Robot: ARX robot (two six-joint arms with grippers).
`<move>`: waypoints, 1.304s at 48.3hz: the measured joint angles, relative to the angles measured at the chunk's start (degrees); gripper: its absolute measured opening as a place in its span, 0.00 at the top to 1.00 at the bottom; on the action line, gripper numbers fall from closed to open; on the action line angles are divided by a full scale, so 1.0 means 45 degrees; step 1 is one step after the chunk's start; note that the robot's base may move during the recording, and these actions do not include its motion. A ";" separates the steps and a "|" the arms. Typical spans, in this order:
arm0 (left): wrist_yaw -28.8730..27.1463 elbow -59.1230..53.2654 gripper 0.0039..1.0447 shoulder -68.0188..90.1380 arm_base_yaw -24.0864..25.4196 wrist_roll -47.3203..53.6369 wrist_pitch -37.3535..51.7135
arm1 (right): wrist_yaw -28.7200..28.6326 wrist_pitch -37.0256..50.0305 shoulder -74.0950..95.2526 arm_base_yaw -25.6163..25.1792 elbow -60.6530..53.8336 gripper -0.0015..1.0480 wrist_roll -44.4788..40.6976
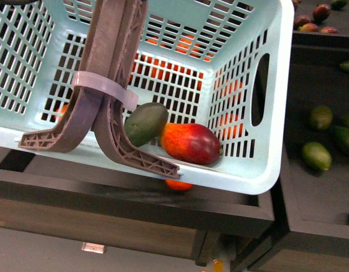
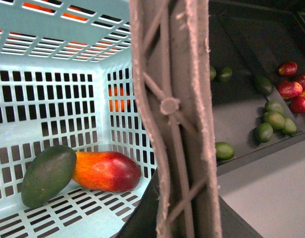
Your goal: Pick mango and avocado into basket
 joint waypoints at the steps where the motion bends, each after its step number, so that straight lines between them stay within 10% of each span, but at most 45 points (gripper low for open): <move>1: 0.0005 0.0000 0.95 0.0000 -0.0010 0.0010 0.0000 | -0.0019 0.0005 0.0000 0.0000 0.0000 0.07 0.0000; 63: -0.0262 -0.0010 0.95 0.0010 0.0131 0.0160 0.0000 | -0.0092 -0.0005 0.0000 -0.0024 -0.0005 0.07 -0.0010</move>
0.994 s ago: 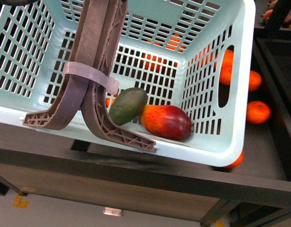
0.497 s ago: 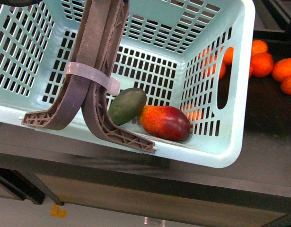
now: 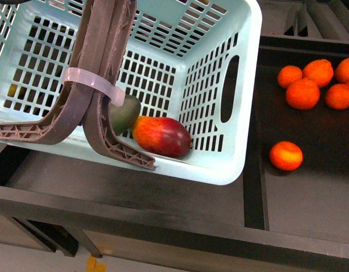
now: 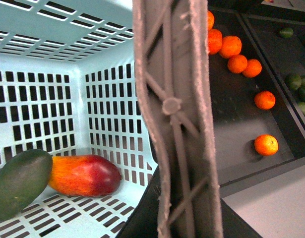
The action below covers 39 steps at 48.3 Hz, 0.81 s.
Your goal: Pick mango and avocado into basket
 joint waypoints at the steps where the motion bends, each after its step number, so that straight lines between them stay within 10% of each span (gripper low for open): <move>1: 0.0000 0.0005 0.95 0.0000 0.0000 -0.0005 0.0000 | 0.0019 -0.0005 0.0000 0.0000 0.0000 0.07 0.0000; 20: 0.0602 0.0005 0.95 0.0000 -0.0223 -0.0194 0.0000 | 0.0034 0.0000 0.0000 0.0000 0.0000 0.07 0.0000; 27: 0.3463 0.0389 0.95 0.1035 0.0277 0.1656 0.1127 | 0.0034 0.0000 0.0000 0.0000 0.0000 0.07 0.0005; 39: 0.0272 0.5678 0.95 0.6139 0.1302 -0.2657 0.1870 | 0.0039 -0.0005 0.0000 0.0000 0.0000 0.07 0.0000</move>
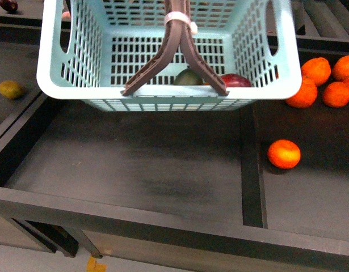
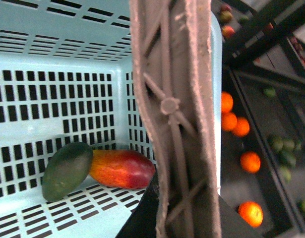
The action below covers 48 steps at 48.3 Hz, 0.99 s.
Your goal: Pick mango and avocado into basket
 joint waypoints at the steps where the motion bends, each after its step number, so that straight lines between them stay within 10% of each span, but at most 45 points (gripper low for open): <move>1: -0.0316 0.0481 0.95 0.0355 0.0044 -0.0597 -0.0228 | -0.0005 0.0000 0.0000 0.0000 0.0000 0.07 0.0000; 16: -0.3857 0.7713 0.95 0.5260 0.1297 -0.7733 -0.4940 | -0.0005 0.0005 0.0000 0.0000 0.0000 0.07 0.0000; 29: -0.4493 1.3644 0.95 0.8986 0.1783 -1.1477 -0.7465 | -0.0005 0.0005 0.0000 0.0000 0.0000 0.07 0.0000; 48: -0.4663 1.6806 0.86 1.1778 0.1812 -1.2235 -0.8204 | -0.0005 0.0000 0.0000 0.0000 0.0000 0.07 0.0000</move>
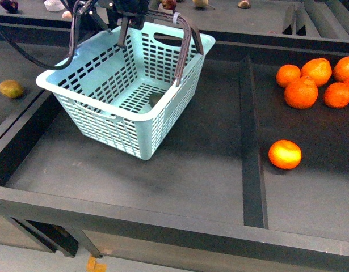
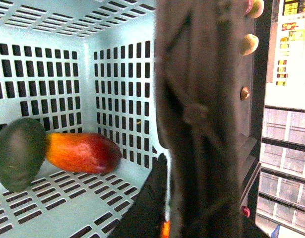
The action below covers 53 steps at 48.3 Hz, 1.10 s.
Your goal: Pick mango and avocado into basket
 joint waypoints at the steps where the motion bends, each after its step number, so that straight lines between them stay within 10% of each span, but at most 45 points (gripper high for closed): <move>1: 0.0000 -0.0306 0.83 -0.0117 0.0000 -0.0049 0.0083 | 0.0000 0.0000 0.0000 0.0000 0.0000 0.07 0.0000; 25: -0.0175 -1.0292 0.05 -0.6513 0.0690 -0.0495 0.2662 | 0.0000 0.0005 0.0000 0.0000 0.0000 0.07 0.0000; 53: 0.0986 -2.1551 0.07 -1.7296 0.5474 0.3721 0.6028 | 0.0000 0.0005 0.0000 0.0000 0.0000 0.07 0.0000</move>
